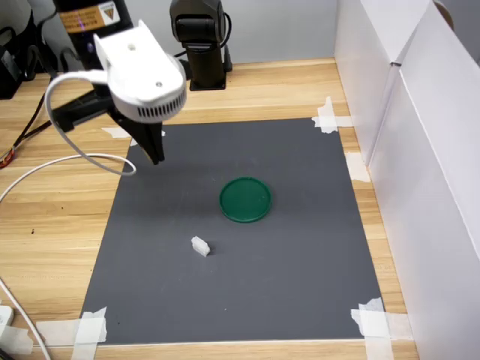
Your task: Grasp a white terminal and put it in the green lid.
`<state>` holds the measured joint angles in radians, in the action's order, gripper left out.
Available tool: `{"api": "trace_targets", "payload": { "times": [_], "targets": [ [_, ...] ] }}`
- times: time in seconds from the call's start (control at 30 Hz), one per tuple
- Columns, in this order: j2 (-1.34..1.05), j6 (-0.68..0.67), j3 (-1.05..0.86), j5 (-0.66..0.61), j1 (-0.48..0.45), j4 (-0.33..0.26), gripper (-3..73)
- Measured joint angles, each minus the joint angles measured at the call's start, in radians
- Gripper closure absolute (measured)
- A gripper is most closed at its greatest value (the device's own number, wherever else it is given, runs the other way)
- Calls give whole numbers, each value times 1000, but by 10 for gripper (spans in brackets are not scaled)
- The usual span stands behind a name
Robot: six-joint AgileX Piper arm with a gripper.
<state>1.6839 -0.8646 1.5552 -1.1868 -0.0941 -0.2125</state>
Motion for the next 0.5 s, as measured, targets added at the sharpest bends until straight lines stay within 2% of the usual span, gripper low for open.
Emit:
{"api": "trace_targets", "payload": {
  "times": [0.1,0.2,0.3,0.5],
  "targets": [
    [33,-27,2,-22,0,7,683],
    [52,-59,2,-26,0,19,603],
    [64,-90,3,-23,0,23,472],
    [73,-97,4,49,3,32,130]
  ]
}}
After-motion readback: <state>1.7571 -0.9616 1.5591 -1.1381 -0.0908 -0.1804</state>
